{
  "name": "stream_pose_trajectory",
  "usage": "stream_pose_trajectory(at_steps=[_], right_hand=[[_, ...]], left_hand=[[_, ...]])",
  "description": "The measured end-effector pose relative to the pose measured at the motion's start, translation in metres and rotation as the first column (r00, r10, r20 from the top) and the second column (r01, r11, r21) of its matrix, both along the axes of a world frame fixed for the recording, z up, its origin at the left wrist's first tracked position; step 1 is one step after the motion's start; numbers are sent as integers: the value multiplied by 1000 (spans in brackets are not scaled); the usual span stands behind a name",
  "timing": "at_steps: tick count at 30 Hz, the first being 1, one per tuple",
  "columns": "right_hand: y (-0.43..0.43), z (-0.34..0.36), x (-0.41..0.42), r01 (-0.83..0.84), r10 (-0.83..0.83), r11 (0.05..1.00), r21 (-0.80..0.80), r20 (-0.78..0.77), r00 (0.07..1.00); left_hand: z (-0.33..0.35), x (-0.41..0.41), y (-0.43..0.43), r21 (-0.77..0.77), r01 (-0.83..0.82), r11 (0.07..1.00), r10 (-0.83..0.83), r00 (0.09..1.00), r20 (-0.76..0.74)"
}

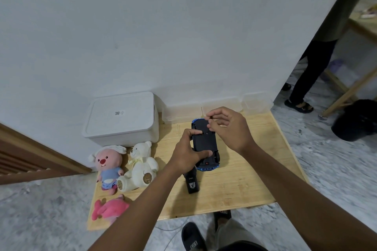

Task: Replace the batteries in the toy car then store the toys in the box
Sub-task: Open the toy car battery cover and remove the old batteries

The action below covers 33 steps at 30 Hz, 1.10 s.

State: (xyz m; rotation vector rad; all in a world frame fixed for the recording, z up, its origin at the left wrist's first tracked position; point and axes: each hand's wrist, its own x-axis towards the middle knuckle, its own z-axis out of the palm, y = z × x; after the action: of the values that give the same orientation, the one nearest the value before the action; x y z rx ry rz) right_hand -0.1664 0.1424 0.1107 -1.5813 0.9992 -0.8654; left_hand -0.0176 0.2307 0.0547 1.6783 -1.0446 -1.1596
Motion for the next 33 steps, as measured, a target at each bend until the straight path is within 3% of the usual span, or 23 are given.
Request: stream_pose_trajectory(at_steps=[5,11,17,21,33], right_hand=[[0,1,-1,86,-85,996,-10,27,996],[3,-1,-5,72,-76,993,-89,-44,996],[3,-2,-7,67,-65,996,-54,33,997],[3,-3,-9,74,-76,995,-67,-28,997],[7,-5,-13,107,-108,991,-79,-15,994]], left_hand=[[4,-2,-4,-10,-2,1000,2,1000,-10],[4,-4,-6,-10,7,1000,-7,1000,-12],[2,-6,-4,-8,29,1000,-29,1000,4],[2,-9,-2,-9,24,1000,-24,999,-22],[-1,-15,1,-6,24,1000,-25,998,-49]])
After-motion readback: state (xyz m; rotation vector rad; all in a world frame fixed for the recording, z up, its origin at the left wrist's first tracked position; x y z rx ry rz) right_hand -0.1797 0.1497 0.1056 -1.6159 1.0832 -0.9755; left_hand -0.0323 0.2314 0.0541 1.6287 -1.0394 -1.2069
